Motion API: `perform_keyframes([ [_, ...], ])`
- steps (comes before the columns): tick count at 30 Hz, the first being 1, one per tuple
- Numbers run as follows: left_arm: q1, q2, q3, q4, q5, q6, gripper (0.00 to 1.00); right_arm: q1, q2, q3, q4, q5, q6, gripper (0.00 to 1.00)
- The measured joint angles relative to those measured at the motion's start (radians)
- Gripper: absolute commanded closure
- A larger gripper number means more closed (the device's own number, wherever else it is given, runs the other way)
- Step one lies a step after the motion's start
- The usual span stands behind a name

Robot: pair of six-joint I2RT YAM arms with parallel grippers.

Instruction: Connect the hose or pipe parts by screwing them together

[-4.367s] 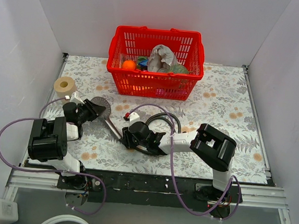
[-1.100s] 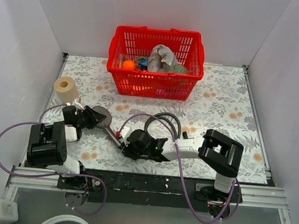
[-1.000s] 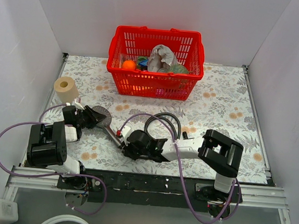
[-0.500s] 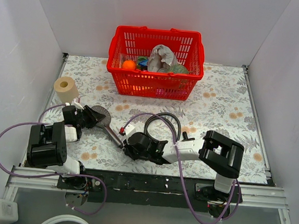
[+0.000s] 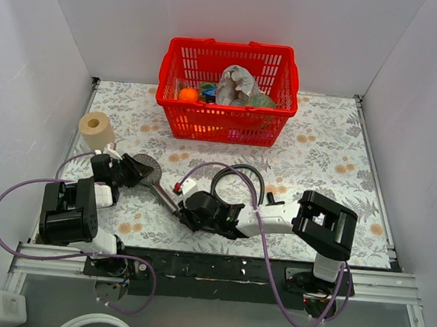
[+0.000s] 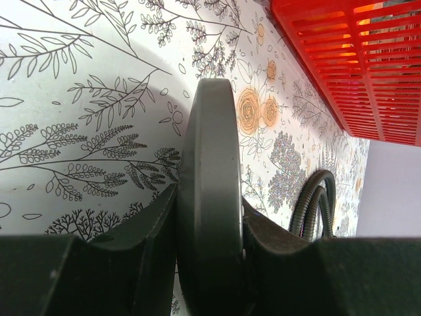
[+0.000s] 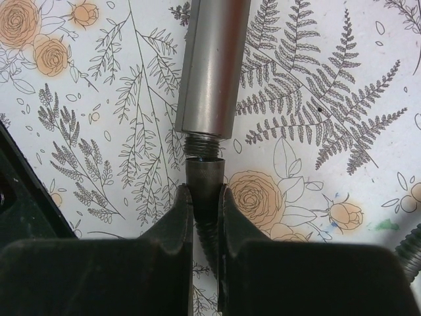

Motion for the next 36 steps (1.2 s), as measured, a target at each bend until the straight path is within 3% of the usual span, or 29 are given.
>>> perform_keyframes([
  [23,0.004,0.000,0.000,0.006,-0.006,0.001,1.00,-0.007,0.054,0.039,-0.014,-0.019,0.023,0.99],
  [36,0.005,0.000,0.000,0.005,-0.007,0.001,1.00,-0.012,0.005,-0.028,0.000,0.003,0.049,0.99],
])
